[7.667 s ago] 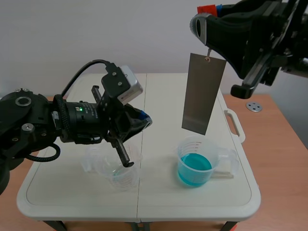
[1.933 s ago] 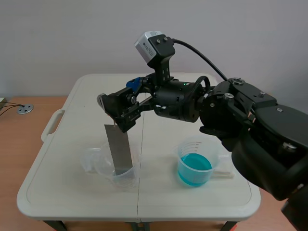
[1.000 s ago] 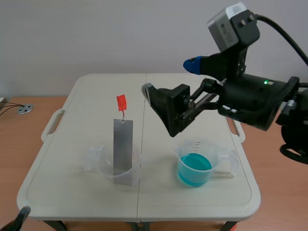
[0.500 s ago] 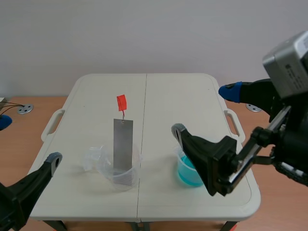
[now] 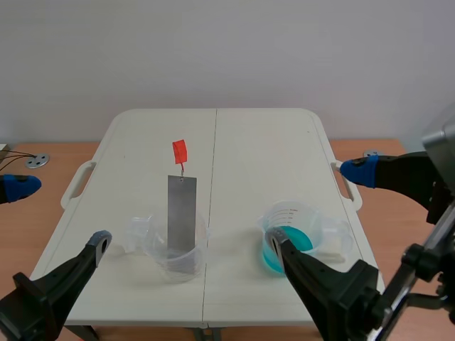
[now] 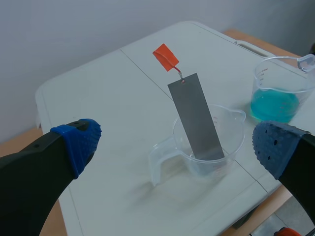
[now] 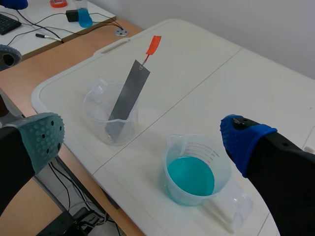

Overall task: Hold the metal plate by the orange handle, dip it into the blue solution, take it out and point at it, then put the plate back in the beaker on the left.
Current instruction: 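Return to the home posture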

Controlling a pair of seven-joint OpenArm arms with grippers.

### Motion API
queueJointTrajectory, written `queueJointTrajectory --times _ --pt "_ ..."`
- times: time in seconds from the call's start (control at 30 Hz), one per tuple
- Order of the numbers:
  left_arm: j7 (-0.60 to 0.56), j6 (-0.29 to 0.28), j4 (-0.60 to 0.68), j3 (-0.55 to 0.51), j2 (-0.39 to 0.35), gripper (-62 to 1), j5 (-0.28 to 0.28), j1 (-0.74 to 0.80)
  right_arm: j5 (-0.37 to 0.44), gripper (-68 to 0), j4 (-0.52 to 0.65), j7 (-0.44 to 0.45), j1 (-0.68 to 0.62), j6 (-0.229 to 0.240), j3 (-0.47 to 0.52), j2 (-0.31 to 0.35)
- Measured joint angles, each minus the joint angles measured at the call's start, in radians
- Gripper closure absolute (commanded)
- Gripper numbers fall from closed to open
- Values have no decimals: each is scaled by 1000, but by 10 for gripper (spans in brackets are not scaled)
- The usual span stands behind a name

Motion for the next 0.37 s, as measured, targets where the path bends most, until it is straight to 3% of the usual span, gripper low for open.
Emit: queueJointTrajectory --times 0.37 --pt "0 0 0 0 0 -623 0 0 0 -663 0 -33 8 -1 0 0"
